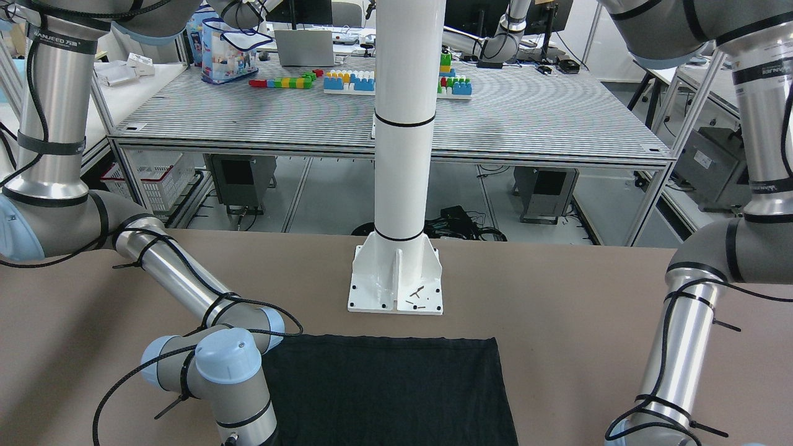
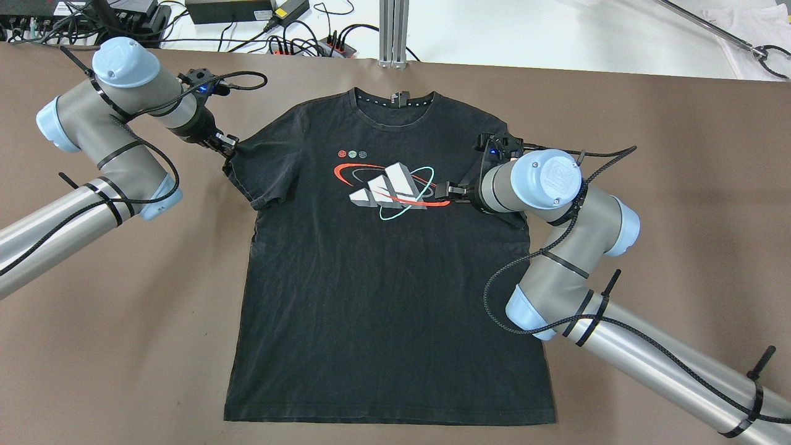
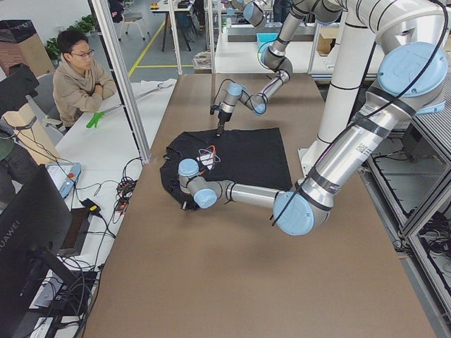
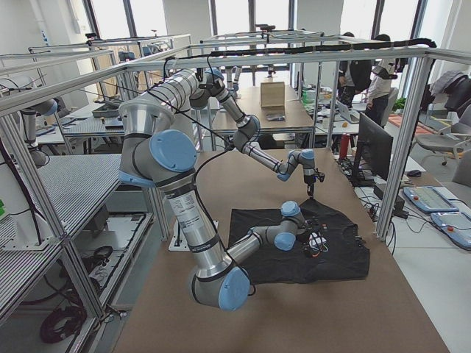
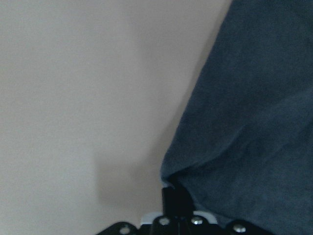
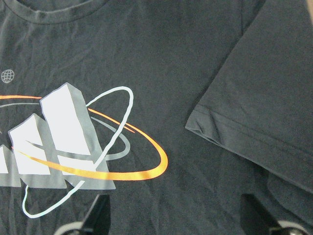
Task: Fold clothes
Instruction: 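Bring the left gripper to the shirt's shoulder while the right gripper holds position, then fold the sleeve nearest the left gripper inward onto the shirt body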
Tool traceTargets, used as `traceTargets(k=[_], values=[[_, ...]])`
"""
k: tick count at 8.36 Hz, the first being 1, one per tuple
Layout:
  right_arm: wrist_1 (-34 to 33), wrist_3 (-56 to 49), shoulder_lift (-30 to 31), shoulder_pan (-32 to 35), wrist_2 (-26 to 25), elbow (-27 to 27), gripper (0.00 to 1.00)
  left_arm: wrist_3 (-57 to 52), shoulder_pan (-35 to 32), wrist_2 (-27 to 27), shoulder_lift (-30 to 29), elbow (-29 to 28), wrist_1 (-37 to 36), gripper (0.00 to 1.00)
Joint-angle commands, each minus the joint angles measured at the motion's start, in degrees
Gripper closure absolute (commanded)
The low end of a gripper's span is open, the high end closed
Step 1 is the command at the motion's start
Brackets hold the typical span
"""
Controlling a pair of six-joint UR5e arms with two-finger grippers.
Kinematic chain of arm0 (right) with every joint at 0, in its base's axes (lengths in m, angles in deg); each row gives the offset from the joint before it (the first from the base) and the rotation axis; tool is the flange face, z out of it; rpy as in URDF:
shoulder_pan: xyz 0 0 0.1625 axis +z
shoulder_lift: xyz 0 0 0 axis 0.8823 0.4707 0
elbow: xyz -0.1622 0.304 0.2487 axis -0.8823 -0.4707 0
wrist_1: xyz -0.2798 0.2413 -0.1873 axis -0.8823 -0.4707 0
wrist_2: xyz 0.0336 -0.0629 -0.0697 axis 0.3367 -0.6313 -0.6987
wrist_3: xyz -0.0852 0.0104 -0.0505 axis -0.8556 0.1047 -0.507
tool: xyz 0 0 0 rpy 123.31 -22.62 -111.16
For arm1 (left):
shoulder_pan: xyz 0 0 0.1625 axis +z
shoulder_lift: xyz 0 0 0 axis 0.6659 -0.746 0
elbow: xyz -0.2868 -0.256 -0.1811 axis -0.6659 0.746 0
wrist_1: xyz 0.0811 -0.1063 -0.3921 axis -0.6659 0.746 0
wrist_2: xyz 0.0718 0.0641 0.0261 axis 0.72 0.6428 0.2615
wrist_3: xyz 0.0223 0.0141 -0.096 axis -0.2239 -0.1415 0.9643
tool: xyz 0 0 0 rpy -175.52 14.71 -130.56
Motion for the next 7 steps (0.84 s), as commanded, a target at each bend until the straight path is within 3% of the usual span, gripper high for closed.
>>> traceTargets(k=[1, 4, 7], values=[[0.09, 0.04, -0.12, 0.0, 0.0, 0.13, 0.06, 10.07, 0.23, -0.85, -4.68, 2.27, -1.11, 1.0], [0.09, 0.04, -0.13, 0.0, 0.09, 0.13, 0.06, 21.08, 3.56, 0.46, -11.48, 2.18, -6.39, 1.0], [0.09, -0.14, -0.13, 0.0, 0.09, 0.13, 0.06, 26.03, 7.7, 7.49, -12.81, 2.09, -6.3, 1.0]])
